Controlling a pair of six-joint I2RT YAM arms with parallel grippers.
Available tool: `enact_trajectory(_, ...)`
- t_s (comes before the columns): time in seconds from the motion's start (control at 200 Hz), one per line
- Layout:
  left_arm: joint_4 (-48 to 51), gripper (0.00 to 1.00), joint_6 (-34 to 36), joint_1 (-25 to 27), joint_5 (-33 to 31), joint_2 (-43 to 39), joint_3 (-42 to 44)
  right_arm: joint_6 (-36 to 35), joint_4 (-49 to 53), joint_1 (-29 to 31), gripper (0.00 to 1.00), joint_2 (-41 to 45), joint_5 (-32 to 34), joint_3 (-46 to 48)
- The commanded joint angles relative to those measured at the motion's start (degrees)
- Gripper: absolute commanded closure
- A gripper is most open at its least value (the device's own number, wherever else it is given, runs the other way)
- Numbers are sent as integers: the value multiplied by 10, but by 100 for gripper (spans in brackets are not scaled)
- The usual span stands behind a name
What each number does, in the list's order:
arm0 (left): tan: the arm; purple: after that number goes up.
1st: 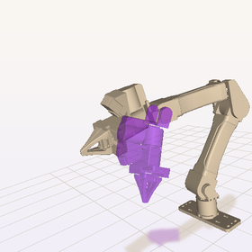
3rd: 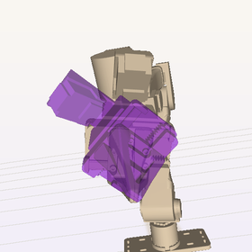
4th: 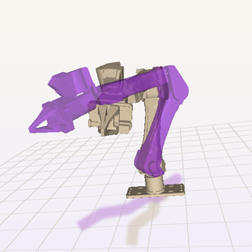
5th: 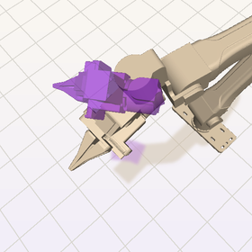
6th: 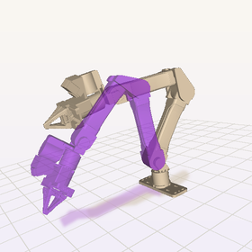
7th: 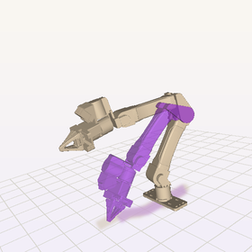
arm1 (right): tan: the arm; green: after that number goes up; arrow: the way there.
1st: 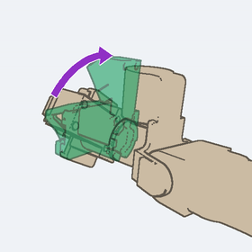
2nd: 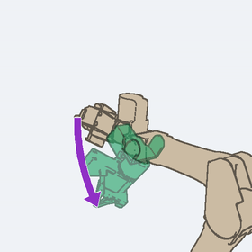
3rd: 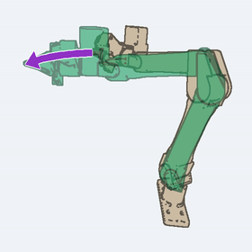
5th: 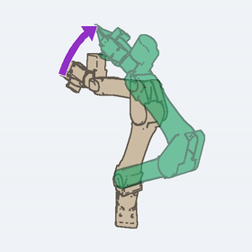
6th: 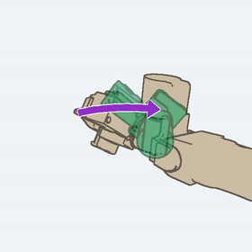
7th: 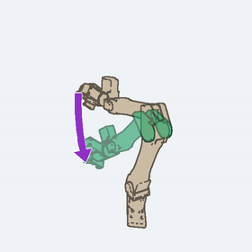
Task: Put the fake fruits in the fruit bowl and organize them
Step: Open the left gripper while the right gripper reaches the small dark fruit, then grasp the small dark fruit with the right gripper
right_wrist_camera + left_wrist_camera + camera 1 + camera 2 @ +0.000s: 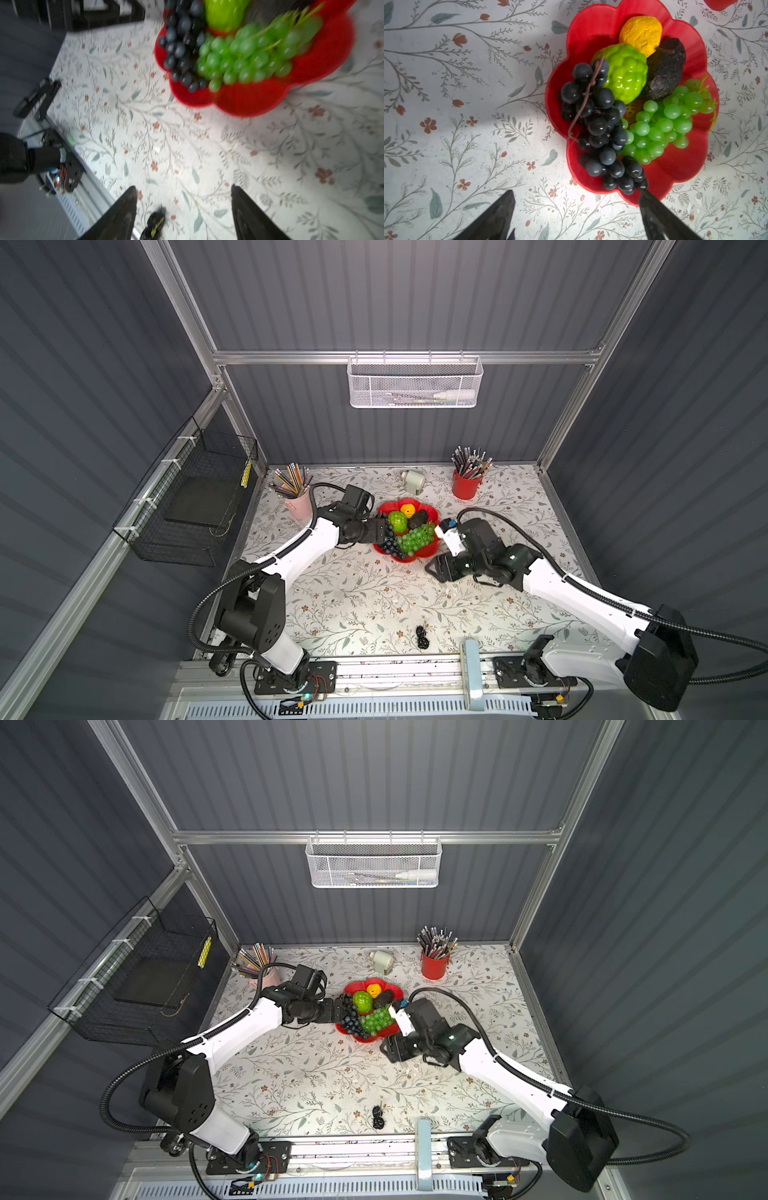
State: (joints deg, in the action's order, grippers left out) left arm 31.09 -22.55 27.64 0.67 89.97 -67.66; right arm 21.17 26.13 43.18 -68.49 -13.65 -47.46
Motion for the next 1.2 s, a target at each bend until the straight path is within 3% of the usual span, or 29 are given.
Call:
enact_trajectory(0.0, -35, 7, -22, -5, -42, -52, 12, 72, 53, 55, 25, 16, -9, 35)
enact_trajectory(0.17, -28, 6, -14, -5, -67, -67, 8, 123, 24, 125, 24, -34, -18, 54)
enact_trajectory(0.335, -14, 6, -5, -5, -67, -61, -5, 128, -2, 151, 29, -88, -25, 44)
enact_trajectory(0.455, -15, 5, -7, -5, -67, -61, 1, 126, 1, 151, 41, -106, -33, 36)
enact_trajectory(0.961, -26, 5, -9, -5, -58, -50, 6, 102, -5, 150, 61, -153, -44, 27)
enact_trajectory(1.196, -29, 5, -13, -5, -55, -42, 5, 99, -12, 151, 85, -153, -41, 29)
